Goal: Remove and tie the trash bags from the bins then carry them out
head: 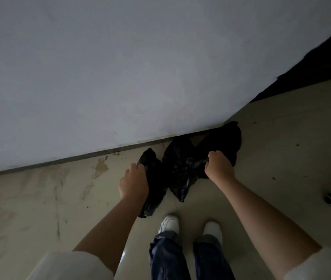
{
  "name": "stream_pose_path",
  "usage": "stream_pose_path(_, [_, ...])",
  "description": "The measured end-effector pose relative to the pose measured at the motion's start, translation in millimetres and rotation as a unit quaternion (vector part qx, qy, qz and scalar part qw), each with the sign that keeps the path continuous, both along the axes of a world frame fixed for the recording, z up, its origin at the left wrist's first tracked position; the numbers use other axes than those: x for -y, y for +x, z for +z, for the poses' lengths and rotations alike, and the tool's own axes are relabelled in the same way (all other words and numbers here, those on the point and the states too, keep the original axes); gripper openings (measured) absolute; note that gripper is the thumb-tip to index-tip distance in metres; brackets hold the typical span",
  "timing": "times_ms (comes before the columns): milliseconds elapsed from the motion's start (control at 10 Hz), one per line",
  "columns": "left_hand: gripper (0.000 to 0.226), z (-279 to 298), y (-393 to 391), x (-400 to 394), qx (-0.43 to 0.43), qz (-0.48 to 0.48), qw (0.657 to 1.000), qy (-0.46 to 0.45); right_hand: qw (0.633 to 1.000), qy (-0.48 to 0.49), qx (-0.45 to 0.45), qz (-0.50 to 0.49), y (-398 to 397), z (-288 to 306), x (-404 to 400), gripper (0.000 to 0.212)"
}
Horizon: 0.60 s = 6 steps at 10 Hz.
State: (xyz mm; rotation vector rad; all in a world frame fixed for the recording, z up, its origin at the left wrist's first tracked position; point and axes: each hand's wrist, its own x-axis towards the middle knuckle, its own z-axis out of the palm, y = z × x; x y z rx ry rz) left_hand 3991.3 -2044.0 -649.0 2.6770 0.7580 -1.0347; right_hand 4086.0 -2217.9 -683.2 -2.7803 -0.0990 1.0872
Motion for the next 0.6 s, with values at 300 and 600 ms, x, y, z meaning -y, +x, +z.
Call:
stream_pose_path(300, [0.029,-9.6,5.0,0.7,0.026,0.114,0.993,-0.019,0.996,0.005,-0.076,0.042,12.9,-10.6,-0.3,0.028])
stream_pose_path(600, [0.032,-21.5,1.6,15.3,0.004,0.067,0.998,-0.005,0.996,0.016,-0.079,0.042,20.9,-10.6,19.1,0.011])
